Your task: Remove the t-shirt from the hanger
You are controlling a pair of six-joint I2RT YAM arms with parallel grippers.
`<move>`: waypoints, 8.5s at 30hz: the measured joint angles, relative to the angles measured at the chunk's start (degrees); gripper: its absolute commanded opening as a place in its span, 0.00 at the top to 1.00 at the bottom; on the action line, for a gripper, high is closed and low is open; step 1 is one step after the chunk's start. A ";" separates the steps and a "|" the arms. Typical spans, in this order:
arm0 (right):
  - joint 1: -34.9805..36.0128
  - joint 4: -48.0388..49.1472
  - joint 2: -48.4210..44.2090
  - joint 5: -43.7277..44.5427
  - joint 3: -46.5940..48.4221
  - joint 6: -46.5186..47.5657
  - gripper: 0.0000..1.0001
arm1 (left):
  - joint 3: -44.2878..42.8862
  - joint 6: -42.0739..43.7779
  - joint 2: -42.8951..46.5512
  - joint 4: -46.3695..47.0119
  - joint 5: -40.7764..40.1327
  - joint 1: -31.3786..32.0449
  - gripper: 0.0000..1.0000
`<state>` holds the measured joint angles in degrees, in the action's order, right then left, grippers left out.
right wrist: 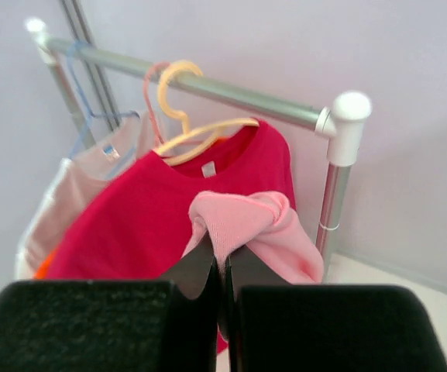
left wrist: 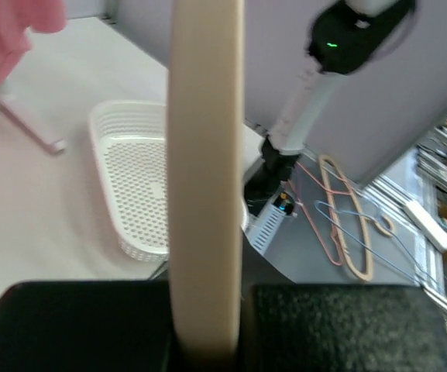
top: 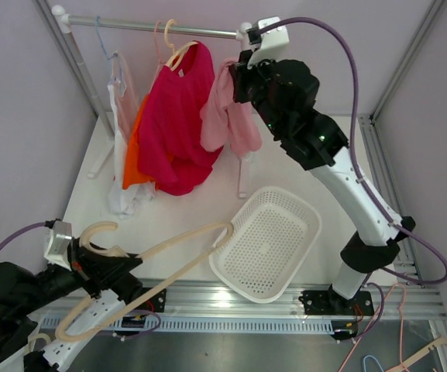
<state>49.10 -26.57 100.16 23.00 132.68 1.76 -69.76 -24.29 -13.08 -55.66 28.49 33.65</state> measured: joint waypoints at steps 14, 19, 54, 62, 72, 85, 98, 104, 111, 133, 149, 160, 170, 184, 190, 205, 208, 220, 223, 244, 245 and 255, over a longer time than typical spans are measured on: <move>7.50 2.16 -25.09 -1.68 -7.96 2.82 1.00 | 6.34 1.36 -30.64 14.86 -32.74 0.00 1.00; 8.57 0.33 -31.34 -2.12 -12.96 0.44 1.00 | -2.43 1.90 -44.85 19.69 -37.48 -0.02 1.00; 9.29 4.07 -37.62 -9.29 -23.15 -5.44 1.00 | -42.25 10.82 -81.74 22.38 -38.88 -3.06 0.99; 9.29 8.90 -37.99 -10.62 -30.27 -3.56 1.00 | -42.21 11.08 -81.74 24.79 -38.36 -3.93 1.00; 9.31 10.51 -52.54 -9.88 -68.30 -12.87 1.00 | -44.89 13.25 -82.47 27.21 -34.75 -4.31 1.00; 9.84 -4.46 -43.41 -6.67 -87.54 -35.95 0.75 | -62.69 15.89 -94.38 26.47 -32.28 -4.55 0.99; 17.31 -16.04 -56.33 3.61 -73.83 -37.83 0.01 | -64.22 17.11 -101.48 28.37 -33.03 -4.59 0.99; 17.86 -16.04 -58.93 4.22 -72.22 -36.63 0.00 | -64.15 17.75 -102.25 30.60 -34.40 -4.59 0.99; 17.97 -15.63 -58.16 4.57 -73.64 -35.58 0.01 | -60.63 17.25 -100.72 36.65 -34.73 -4.59 0.99; 18.29 -12.50 -57.46 3.37 -73.66 -34.47 0.00 | -65.72 16.87 -106.90 39.60 -29.66 -4.83 0.62; 19.30 -10.14 -52.02 0.83 -73.64 -33.66 0.00 | -37.66 18.75 -69.16 35.04 -23.80 -6.23 0.01; 19.56 -8.50 -51.95 0.04 -73.88 -33.64 0.00 | -42.71 16.33 -74.90 32.11 -24.63 -16.55 0.37; 19.67 -9.62 -53.40 0.20 -73.85 -33.66 0.01 | -55.82 16.81 -88.87 26.01 -23.37 -16.55 0.42; 19.67 -10.05 -53.37 1.40 -73.88 -32.87 0.01 | -57.44 16.81 -88.89 30.73 -25.09 -16.55 0.40; 19.67 -10.01 -52.76 1.40 -73.85 -32.37 0.01 | -57.44 16.83 -88.96 31.10 -27.96 -16.55 0.37; 19.39 -9.99 -52.59 1.38 -73.83 -29.94 0.00 | -62.27 17.97 -97.94 35.08 -30.34 -16.57 0.44; 19.28 -9.99 -52.59 1.38 -73.83 -29.62 0.00 | -62.29 18.21 -99.27 36.48 -31.21 -16.61 0.81; 18.91 -9.60 -52.59 1.31 -73.83 -29.11 0.01 | -66.16 17.77 -99.62 36.72 -30.95 -17.70 0.99; 18.91 -8.90 -52.39 0.94 -73.83 -29.11 0.01 | -66.25 17.38 -98.38 36.57 -30.49 -17.70 0.99; 24.09 25.53 -25.55 -20.81 -66.88 -8.04 0.01 | -22.97 4.24 -58.21 32.17 -49.79 -10.01 1.00; 24.41 27.78 -23.96 -21.11 -66.75 -7.61 0.01 | -22.27 3.48 -57.13 31.87 -50.40 -10.03 0.99; 26.91 39.21 -11.08 -19.71 -63.04 -5.70 1.00 | -17.27 -0.74 -53.00 29.81 -52.06 -10.03 0.99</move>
<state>76.01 12.64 89.08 3.29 69.65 -3.95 -87.02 -25.04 -66.08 -25.85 -23.57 23.62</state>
